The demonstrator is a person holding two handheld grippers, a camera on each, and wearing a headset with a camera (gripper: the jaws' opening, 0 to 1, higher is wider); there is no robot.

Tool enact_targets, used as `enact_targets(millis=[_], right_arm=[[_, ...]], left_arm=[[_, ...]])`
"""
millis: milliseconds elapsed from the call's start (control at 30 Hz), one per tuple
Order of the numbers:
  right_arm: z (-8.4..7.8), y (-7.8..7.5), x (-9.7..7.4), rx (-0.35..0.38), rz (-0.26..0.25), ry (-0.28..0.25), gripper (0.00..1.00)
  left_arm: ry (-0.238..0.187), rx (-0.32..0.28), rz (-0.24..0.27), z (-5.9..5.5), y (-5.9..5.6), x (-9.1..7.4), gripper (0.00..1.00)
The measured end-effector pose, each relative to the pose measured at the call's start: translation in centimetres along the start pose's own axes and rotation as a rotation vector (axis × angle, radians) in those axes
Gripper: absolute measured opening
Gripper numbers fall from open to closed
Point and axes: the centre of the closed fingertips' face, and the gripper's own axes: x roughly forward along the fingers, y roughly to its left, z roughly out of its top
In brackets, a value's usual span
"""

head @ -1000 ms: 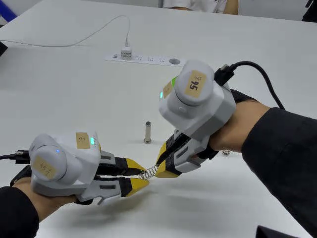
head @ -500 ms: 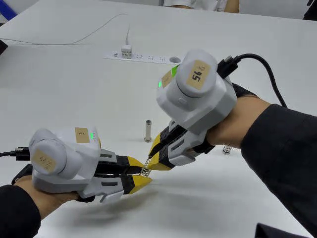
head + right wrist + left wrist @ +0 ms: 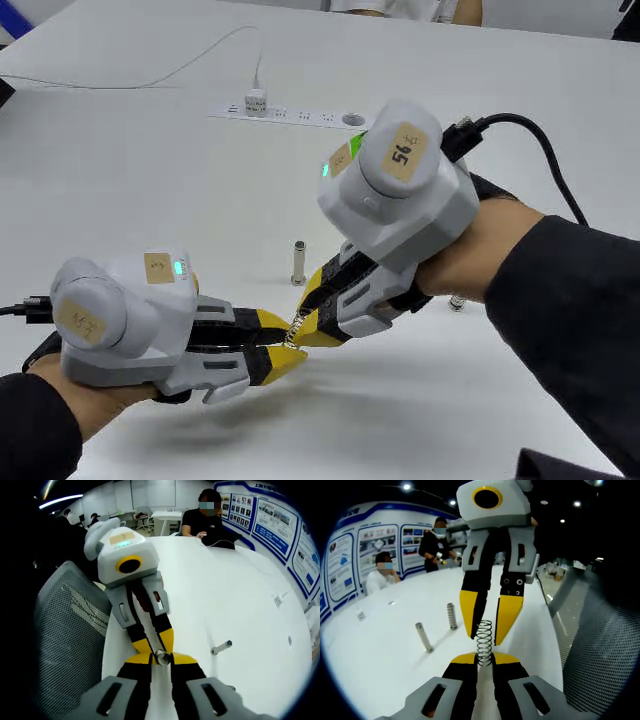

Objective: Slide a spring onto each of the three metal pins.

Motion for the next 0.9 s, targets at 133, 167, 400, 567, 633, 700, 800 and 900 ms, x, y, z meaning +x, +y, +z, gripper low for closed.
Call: enact_targets(millis=[133, 167, 400, 567, 633, 700, 800, 900], right_arm=[[0.1, -0.1, -0.1, 0.006, 0.0, -0.008, 0.13], [0.2, -0.1, -0.1, 0.01, -0.001, -0.01, 0.13], [0.3, -0.2, -0.1, 0.013, -0.005, -0.011, 0.12], [0.2, -0.4, -0.3, 0.015, -0.014, -0.009, 0.12], [0.2, -0.4, -0.4, 0.018, -0.015, -0.008, 0.12], [0.1, -0.5, -0.4, 0.019, -0.016, -0.006, 0.12], [-0.1, -0.5, -0.5, 0.023, -0.02, -0.002, 0.12], [-0.3, -0.6, -0.6, 0.024, -0.025, 0.005, 0.12]], left_arm=[[-0.005, 0.001, 0.004, 0.1, 0.1, -0.1, 0.11], [-0.007, 0.002, 0.007, 0.2, 0.1, -0.1, 0.11], [-0.009, -0.004, 0.018, 0.1, 0.3, 0.0, 0.12], [-0.003, -0.015, 0.026, 0.0, 0.5, -0.1, 0.17], [-0.003, -0.026, 0.033, 0.0, 0.6, -0.2, 0.2], [-0.001, -0.032, 0.04, -0.1, 0.7, -0.3, 0.22], [0.001, -0.051, 0.051, -0.2, 0.9, -0.4, 0.26], [-0.002, -0.061, 0.063, -0.3, 1.1, -0.6, 0.28]])
